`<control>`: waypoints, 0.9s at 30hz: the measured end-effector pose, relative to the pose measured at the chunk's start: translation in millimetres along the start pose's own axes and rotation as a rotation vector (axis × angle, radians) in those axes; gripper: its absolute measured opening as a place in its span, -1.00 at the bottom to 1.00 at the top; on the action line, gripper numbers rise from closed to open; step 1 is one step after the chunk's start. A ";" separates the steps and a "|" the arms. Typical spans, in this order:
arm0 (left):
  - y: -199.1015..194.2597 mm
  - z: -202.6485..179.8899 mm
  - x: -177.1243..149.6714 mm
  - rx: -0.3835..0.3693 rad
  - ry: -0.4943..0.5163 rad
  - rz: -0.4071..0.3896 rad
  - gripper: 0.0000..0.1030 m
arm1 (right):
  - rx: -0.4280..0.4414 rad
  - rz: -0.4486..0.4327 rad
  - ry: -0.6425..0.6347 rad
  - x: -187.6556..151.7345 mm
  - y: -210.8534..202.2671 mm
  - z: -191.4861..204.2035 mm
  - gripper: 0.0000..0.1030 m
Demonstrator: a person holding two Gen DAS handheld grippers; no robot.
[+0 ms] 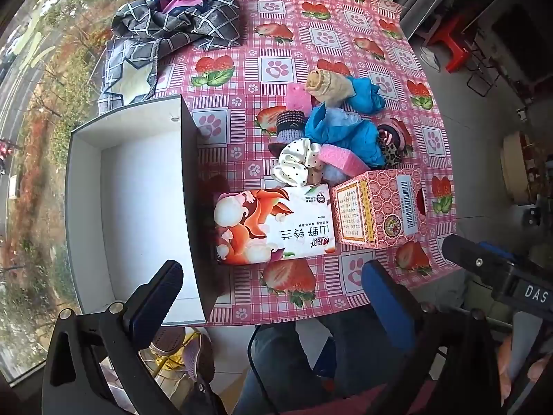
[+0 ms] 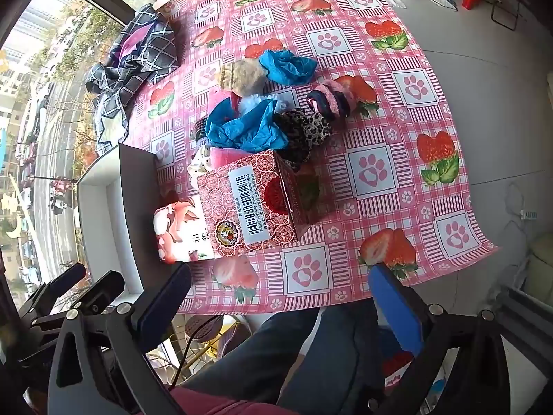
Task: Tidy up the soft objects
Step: 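Move both tools toward the pile of soft items on the table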
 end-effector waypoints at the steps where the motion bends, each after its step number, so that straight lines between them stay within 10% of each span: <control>1: -0.5 -4.2 3.5 -0.001 0.002 -0.003 1.00 | 0.001 -0.003 0.006 -0.5 -0.7 0.2 1.00; 16: -0.4 13.8 7.4 -0.031 -0.009 -0.050 1.00 | -0.036 -0.018 0.079 -9.6 -6.8 -5.5 1.00; 27: 32.6 10.1 18.0 -0.008 -0.035 0.064 1.00 | -0.047 0.045 0.175 -12.4 5.4 -48.3 1.00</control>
Point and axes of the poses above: each gripper's, at about its wrist camera, not at the fingertips, and y roughly the way its jaws point, z to its left, x to its top, the point moved 6 cm from there along y, roughly the way its jaws point, and after that the axes turned 12 degrees about -y, right-handed, at the moved point
